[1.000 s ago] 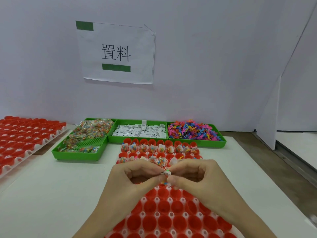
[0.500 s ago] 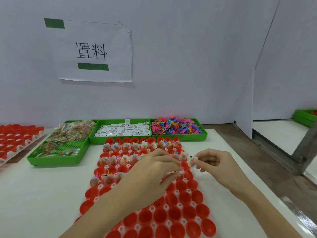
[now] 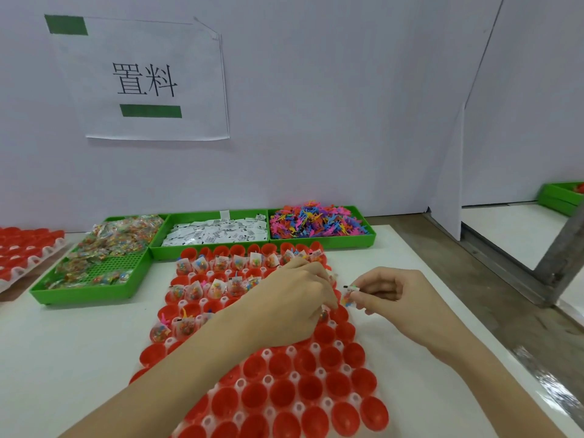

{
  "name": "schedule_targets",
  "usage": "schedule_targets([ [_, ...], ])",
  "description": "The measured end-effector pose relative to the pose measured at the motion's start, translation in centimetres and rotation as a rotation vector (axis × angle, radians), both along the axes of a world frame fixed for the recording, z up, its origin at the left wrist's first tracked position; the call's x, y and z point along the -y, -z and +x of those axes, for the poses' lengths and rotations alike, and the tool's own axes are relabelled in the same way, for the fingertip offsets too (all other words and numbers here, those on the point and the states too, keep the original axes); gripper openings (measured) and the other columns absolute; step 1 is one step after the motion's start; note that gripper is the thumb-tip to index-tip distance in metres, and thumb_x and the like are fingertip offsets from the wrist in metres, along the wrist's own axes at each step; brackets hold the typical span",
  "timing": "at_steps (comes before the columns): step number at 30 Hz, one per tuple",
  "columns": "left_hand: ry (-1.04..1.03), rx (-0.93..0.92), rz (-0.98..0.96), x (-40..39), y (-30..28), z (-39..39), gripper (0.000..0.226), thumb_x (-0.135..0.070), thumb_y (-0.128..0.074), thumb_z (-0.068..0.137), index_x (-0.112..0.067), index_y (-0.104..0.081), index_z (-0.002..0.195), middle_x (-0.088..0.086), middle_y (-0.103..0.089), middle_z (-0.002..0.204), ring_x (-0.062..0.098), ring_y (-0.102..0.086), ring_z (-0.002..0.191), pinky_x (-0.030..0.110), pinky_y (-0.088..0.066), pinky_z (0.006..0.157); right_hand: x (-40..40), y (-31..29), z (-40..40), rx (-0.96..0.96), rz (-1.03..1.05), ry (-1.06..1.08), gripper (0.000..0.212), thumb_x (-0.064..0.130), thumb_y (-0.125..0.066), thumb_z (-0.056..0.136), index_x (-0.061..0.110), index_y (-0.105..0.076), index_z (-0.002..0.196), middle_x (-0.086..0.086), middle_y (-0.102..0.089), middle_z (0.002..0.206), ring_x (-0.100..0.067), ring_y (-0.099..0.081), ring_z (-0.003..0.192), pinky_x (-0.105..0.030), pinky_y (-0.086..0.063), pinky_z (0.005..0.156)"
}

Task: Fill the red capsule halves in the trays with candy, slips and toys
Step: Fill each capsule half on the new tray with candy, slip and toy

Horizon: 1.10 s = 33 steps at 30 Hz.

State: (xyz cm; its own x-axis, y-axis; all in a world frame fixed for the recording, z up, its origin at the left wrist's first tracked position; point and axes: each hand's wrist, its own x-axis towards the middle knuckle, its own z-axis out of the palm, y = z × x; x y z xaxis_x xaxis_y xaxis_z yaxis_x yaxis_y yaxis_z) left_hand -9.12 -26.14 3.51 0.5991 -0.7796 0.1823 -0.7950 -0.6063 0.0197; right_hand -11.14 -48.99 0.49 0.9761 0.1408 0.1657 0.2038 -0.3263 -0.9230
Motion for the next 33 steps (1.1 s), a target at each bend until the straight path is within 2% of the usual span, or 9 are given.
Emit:
schedule_targets([
  [9, -0.130, -0.344, -0.229, 0.0, 0.0, 0.7, 0.041, -0.002, -0.049, 0.094, -0.023, -0.078, 0.113, -0.013, -0.073, 0.118, 0.004, -0.049, 0.119, 0.023, -0.034, 0.112, 0.0, -0.1, -0.3, -0.041, -0.027, -0.027, 0.010, 0.021, -0.081, 0.086, 0.031, -0.078, 0.085, -0.003, -0.079, 0.085, -0.019, -0.076, 0.081, -0.024, -0.059, 0.072],
  [11, -0.146, -0.424, -0.253, 0.0, -0.5, 0.9, 0.038, -0.003, -0.051, 0.092, -0.022, -0.080, 0.109, -0.007, -0.076, 0.112, 0.016, -0.062, 0.110, 0.030, -0.041, 0.112, -0.1, -0.2, -0.4, -0.043, -0.041, -0.040, 0.010, 0.021, -0.081, 0.086, 0.030, -0.078, 0.085, -0.002, -0.079, 0.084, -0.019, -0.075, 0.080, -0.024, -0.060, 0.072],
  [13, -0.165, -0.465, -0.305, 0.0, -1.0, 1.2, 0.030, -0.010, -0.057, 0.093, -0.023, -0.081, 0.106, -0.002, -0.078, 0.107, 0.028, -0.069, 0.102, 0.038, -0.051, 0.102, -0.3, -0.2, -0.5, -0.033, -0.055, -0.045, 0.010, 0.020, -0.081, 0.085, 0.030, -0.078, 0.086, -0.002, -0.079, 0.084, -0.018, -0.075, 0.080, -0.025, -0.060, 0.073],
  [17, -0.107, -0.418, -0.386, 0.1, -1.4, 1.2, 0.014, -0.019, -0.075, 0.091, -0.017, -0.081, 0.103, -0.008, -0.078, 0.100, 0.003, -0.070, 0.094, 0.016, -0.052, 0.090, -0.7, 0.1, -0.4, -0.019, -0.104, -0.030, 0.008, 0.020, -0.081, 0.085, 0.027, -0.078, 0.087, 0.001, -0.079, 0.085, -0.015, -0.075, 0.080, -0.025, -0.060, 0.074],
  [21, -0.080, -0.330, -0.359, 0.8, -0.9, 0.8, 0.013, -0.017, -0.079, 0.088, -0.011, -0.079, 0.100, -0.003, -0.079, 0.091, 0.000, -0.069, 0.079, 0.011, -0.050, 0.086, -1.1, 0.3, -0.5, -0.014, -0.119, -0.015, 0.009, 0.019, -0.082, 0.084, 0.027, -0.079, 0.088, 0.003, -0.079, 0.084, -0.014, -0.075, 0.078, -0.022, -0.058, 0.073],
  [24, -0.095, -0.292, -0.354, 1.1, -0.8, 0.7, 0.010, -0.017, -0.080, 0.087, -0.011, -0.079, 0.095, -0.003, -0.079, 0.087, -0.005, -0.059, 0.067, -0.001, -0.037, 0.081, -1.3, 0.5, -0.5, 0.008, -0.140, 0.008, 0.008, 0.020, -0.083, 0.083, 0.026, -0.079, 0.088, 0.003, -0.078, 0.083, -0.016, -0.074, 0.076, -0.026, -0.060, 0.074],
  [26, -0.096, -0.255, -0.346, 1.2, -0.9, 0.5, 0.008, -0.017, -0.080, 0.087, -0.012, -0.079, 0.093, -0.003, -0.079, 0.085, -0.003, -0.055, 0.068, -0.005, -0.028, 0.079, -1.5, 0.6, -0.5, 0.031, -0.162, 0.027, 0.010, 0.018, -0.083, 0.083, 0.027, -0.079, 0.086, 0.005, -0.077, 0.082, -0.016, -0.073, 0.075, -0.028, -0.060, 0.073],
  [29, -0.089, -0.191, -0.320, 1.5, -0.9, 0.3, 0.007, -0.016, -0.077, 0.088, -0.014, -0.079, 0.094, -0.005, -0.077, 0.087, 0.008, -0.053, 0.084, -0.001, -0.026, 0.078, -1.7, 0.6, -0.5, 0.057, -0.202, 0.049, 0.013, 0.018, -0.084, 0.082, 0.029, -0.078, 0.084, 0.007, -0.077, 0.081, -0.011, -0.072, 0.076, -0.028, -0.059, 0.072],
  [33, -0.096, -0.133, -0.250, 1.9, -0.8, 0.1, 0.006, -0.018, -0.074, 0.089, -0.018, -0.078, 0.093, -0.008, -0.075, 0.088, 0.010, -0.043, 0.091, 0.020, -0.027, 0.076, -1.7, 0.5, -0.6, 0.065, -0.245, 0.057, 0.014, 0.020, -0.088, 0.076, 0.028, -0.077, 0.076, 0.008, -0.076, 0.076, -0.009, -0.071, 0.072, -0.024, -0.057, 0.070],
])
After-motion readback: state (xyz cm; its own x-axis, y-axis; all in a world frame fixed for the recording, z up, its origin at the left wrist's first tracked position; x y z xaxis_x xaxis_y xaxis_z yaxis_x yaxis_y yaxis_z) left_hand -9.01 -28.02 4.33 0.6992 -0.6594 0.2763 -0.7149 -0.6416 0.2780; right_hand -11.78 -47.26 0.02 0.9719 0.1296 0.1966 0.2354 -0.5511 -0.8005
